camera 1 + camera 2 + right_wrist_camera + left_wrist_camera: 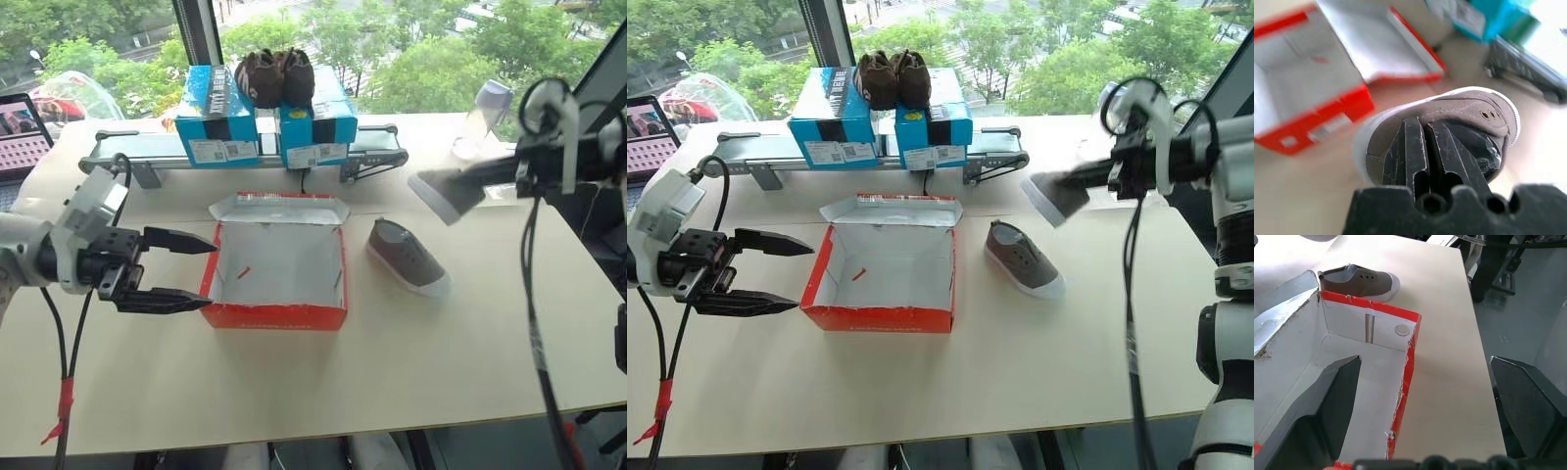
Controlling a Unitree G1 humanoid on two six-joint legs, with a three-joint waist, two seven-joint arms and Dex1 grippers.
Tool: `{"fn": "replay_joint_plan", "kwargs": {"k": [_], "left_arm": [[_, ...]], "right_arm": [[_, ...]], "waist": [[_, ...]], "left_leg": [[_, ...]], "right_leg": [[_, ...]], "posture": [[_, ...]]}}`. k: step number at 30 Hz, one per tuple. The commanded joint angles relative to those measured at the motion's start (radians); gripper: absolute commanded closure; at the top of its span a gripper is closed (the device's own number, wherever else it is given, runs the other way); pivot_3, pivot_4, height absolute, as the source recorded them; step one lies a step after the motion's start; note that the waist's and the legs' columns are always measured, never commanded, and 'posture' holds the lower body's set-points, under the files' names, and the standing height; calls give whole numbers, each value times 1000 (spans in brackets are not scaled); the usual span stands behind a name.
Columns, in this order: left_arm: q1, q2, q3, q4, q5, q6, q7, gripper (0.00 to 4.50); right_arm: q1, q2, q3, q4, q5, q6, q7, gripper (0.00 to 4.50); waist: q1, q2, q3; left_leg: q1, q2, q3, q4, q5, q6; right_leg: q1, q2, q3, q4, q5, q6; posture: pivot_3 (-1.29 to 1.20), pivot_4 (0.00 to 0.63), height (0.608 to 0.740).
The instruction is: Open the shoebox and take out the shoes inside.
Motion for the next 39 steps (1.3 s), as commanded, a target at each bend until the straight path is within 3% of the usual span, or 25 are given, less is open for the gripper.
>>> {"fn": "replay_joint_plan", "kwargs": {"k": [1,7,14,17,20,27,30,39], "left_arm": [[-41,-7,-26,16,28,-27,-14,0],[-24,-13,-18,-3,27,-17,-14,0],[33,-9,30,-47,5,5,9,0],[45,-5,44,-55,1,11,11,0],[51,2,51,-54,1,11,10,0],[43,2,41,-39,8,-4,0,0],[28,2,31,-28,11,-8,-6,0],[52,15,89,-21,-4,11,-5,0]], "right_arm": [[-45,1,59,149,-168,-243,-39,4385],[-100,16,155,418,-394,-560,-154,4385],[-87,60,170,470,-481,-674,-126,4385],[-29,68,151,378,-450,-666,-37,4385],[53,57,113,162,-390,-539,54,4385],[257,0,64,-168,-352,-329,97,4385],[277,-14,50,-214,-348,-276,90,3604],[168,-41,-68,-358,-196,7,145,521]], "waist": [[-4,3,2],[-11,4,3],[-20,4,3],[-22,5,3],[-20,5,3],[-7,5,4],[2,5,4],[3,6,4]], "left_leg": [[0,0,0,0,0,0],[0,0,0,0,0,0],[0,0,0,0,0,0],[2,0,0,0,0,0],[1,0,-1,0,0,0],[2,-1,-2,1,0,0],[2,-1,-1,1,0,0],[1,-1,-1,1,0,0]], "right_leg": [[0,0,1,0,0,0],[0,0,1,0,0,0],[0,0,1,1,0,0],[2,0,1,1,0,0],[2,0,1,1,0,0],[3,0,0,2,0,0],[2,0,0,2,0,0],[1,0,0,2,0,0]], "posture": [[0,150,740],[0,150,740],[0,150,740],[0,150,740],[0,150,740],[0,150,740],[0,150,740],[0,150,740]]}}
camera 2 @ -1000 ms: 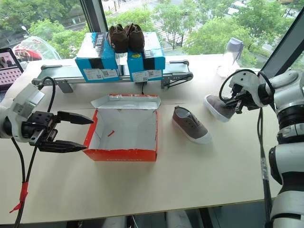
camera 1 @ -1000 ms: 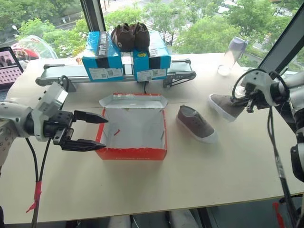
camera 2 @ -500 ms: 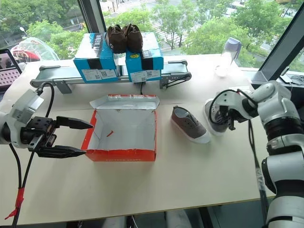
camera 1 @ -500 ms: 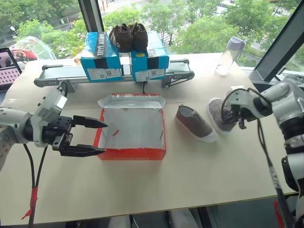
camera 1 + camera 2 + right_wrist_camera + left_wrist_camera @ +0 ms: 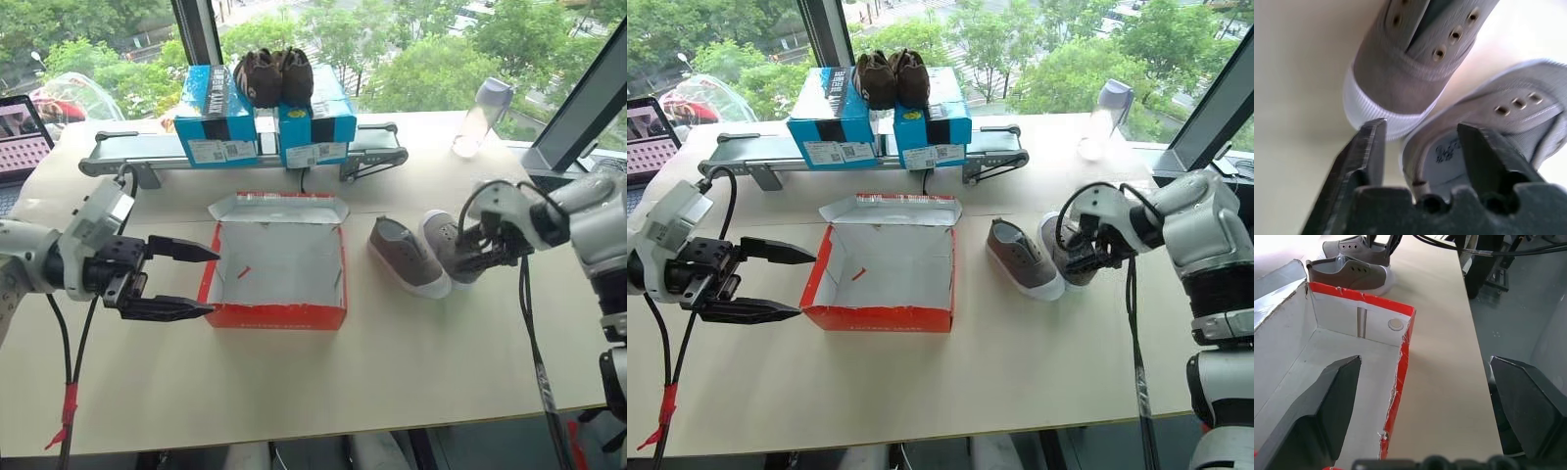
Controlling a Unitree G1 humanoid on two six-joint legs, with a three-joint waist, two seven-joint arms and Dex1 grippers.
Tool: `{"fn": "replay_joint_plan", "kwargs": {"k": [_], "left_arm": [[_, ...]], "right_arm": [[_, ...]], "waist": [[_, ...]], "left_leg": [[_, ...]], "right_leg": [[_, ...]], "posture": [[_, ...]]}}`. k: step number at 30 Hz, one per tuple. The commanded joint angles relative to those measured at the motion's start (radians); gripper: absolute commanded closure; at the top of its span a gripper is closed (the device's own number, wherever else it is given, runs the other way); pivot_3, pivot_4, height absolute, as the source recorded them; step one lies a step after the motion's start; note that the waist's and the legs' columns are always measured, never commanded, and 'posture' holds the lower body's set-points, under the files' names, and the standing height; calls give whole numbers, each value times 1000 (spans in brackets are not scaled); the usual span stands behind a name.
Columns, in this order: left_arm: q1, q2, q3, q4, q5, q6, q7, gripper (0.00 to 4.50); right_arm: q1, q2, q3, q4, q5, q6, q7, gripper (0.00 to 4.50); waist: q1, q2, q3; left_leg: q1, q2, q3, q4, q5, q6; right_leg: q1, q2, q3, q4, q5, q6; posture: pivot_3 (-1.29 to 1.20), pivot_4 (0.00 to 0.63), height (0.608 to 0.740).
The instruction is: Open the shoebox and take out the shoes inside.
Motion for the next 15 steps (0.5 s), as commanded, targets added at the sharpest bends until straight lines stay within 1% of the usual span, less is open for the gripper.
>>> {"fn": "replay_joint_plan", "kwargs": {"k": [1,2,4,8,9,11,12,13,14,15], "left_arm": [[17,21,112,-2,-42,29,13,0],[28,16,153,0,-73,55,24,0],[51,1,223,-2,-108,86,56,0],[106,-70,365,14,-195,172,189,0],[106,-103,392,19,-227,203,266,0],[151,-205,474,16,-255,215,414,0],[188,-267,516,3,-254,203,487,0],[216,-320,542,-12,-225,165,547,0],[244,-363,567,-18,-229,157,597,0],[265,-410,581,-29,-212,126,645,0]], "right_arm": [[-49,-60,-101,-158,130,199,65,175],[-21,-79,-113,-226,186,260,79,83],[39,-84,-158,-345,293,390,85,83],[163,-4,-333,-517,561,748,-7,83],[202,7,-372,-561,618,821,-21,83],[349,38,-482,-684,737,926,-42,83],[402,97,-551,-710,761,967,-99,83],[429,172,-613,-703,758,988,-183,83],[435,288,-682,-689,725,999,-313,83],[455,400,-733,-693,690,964,-443,83]], "waist": [[1,0,0],[2,0,0],[4,0,0],[4,-1,-1],[4,-1,-1],[9,-1,-1],[15,-2,-1],[18,-4,-2],[16,-6,-4],[12,-10,-6]], "left_leg": [[0,0,0,0,0,0],[0,0,0,0,0,0],[0,1,-1,0,0,0],[1,1,-1,0,0,1],[2,1,-1,0,0,1],[2,1,-1,1,0,1],[2,0,-2,1,0,1],[3,1,-2,1,0,1],[2,1,-2,0,-1,1],[2,1,-2,1,-1,1]], "right_leg": [[0,0,0,0,0,0],[0,0,0,0,0,0],[0,0,-1,0,0,0],[3,0,-1,0,0,0],[3,0,-1,0,0,1],[3,0,-1,2,0,1],[4,0,-1,0,0,1],[5,0,-2,1,0,1],[4,0,-2,-1,0,0],[4,0,-2,0,0,0]], "posture": [[0,150,740],[0,150,740],[0,150,740],[0,150,740],[0,150,740],[0,150,740],[0,150,740],[0,150,740],[0,150,740],[0,150,740]]}}
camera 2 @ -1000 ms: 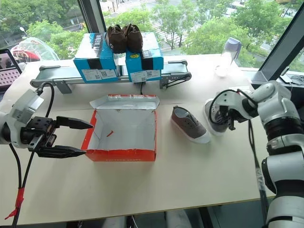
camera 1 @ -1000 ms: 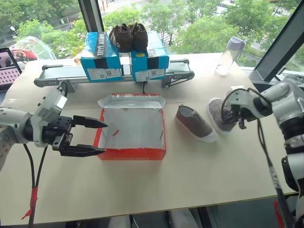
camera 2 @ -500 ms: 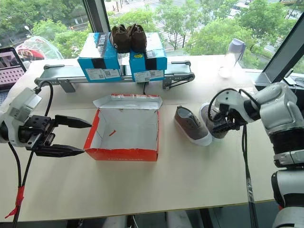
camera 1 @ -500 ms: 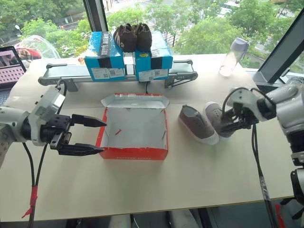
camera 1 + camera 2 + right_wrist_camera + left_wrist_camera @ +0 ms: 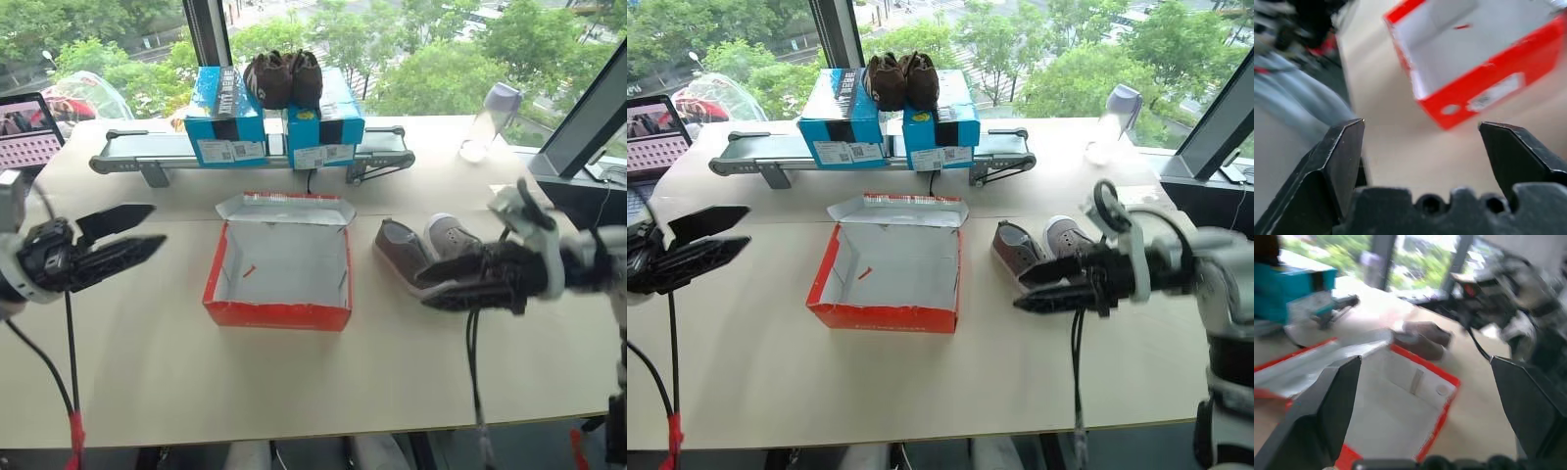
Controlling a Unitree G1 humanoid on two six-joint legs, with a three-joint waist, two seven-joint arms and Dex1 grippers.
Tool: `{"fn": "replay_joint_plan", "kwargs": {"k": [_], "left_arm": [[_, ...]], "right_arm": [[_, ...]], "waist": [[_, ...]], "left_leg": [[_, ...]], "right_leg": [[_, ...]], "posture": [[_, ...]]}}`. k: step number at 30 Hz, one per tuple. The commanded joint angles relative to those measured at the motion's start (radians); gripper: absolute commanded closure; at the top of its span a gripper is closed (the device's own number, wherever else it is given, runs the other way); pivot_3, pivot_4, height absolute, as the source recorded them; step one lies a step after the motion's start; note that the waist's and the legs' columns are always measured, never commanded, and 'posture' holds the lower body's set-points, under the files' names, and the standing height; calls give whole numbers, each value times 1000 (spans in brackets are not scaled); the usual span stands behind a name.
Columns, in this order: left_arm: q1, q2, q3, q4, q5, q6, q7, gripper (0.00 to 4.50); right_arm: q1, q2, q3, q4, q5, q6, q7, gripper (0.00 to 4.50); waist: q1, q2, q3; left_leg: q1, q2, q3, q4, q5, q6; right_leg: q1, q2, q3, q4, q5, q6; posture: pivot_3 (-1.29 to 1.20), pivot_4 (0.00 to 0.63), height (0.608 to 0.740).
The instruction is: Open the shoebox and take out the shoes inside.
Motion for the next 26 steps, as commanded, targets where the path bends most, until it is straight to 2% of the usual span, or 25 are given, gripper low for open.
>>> {"fn": "replay_joint_plan", "kwargs": {"k": [1,3,7,9,10,17,20,23,26], "left_arm": [[59,-128,77,-55,57,-109,210,0],[66,-224,72,-84,100,-179,323,0],[139,-392,-13,-218,286,-317,537,0],[213,-455,-98,-294,435,-396,615,0],[242,-487,-120,-319,446,-400,637,0],[447,-596,-315,-439,636,-487,725,0],[536,-673,-425,-478,719,-510,793,0],[586,-706,-475,-471,763,-539,811,0],[607,-725,-497,-470,763,-548,818,0]], "right_arm": [[44,308,-222,-34,-58,-25,-408,83],[119,419,-231,-119,-92,-99,-532,83],[234,584,-222,-244,-218,-355,-794,83],[323,636,-206,-307,-289,-483,-891,83],[362,652,-201,-332,-307,-518,-923,83],[584,664,-131,-400,-394,-730,-1018,83],[675,681,-48,-358,-455,-856,-1042,83],[697,692,6,-301,-488,-941,-1072,83],[702,699,42,-261,-510,-995,-1104,83]], "waist": [[-7,-7,-5],[-3,-9,-6],[15,-8,-6],[18,-10,-8],[19,-10,-9],[7,-8,-11],[3,-7,-12],[-5,-8,-12],[-9,-7,-12]], "left_leg": [[0,0,0,0,0,0],[0,0,-1,1,1,-1],[-1,-2,-1,1,2,-3],[-2,-3,0,0,2,-4],[-2,-3,0,0,2,-4],[1,-3,1,-1,2,-5],[5,-2,2,-1,2,-4],[9,-2,2,-1,2,-5],[9,-2,2,-1,1,-5]], "right_leg": [[0,0,0,0,1,0],[0,0,0,1,2,0],[0,-1,0,0,2,1],[0,-3,1,-1,3,2],[0,-3,1,-2,3,2],[1,-3,2,-2,3,2],[4,-2,2,-2,-2,7],[8,-2,3,-3,-3,7],[9,-2,3,-3,-6,0]], "posture": [[0,150,740],[0,150,740],[0,150,740],[0,150,740],[0,150,740],[0,150,740],[0,150,740],[0,150,740],[0,150,740]]}}
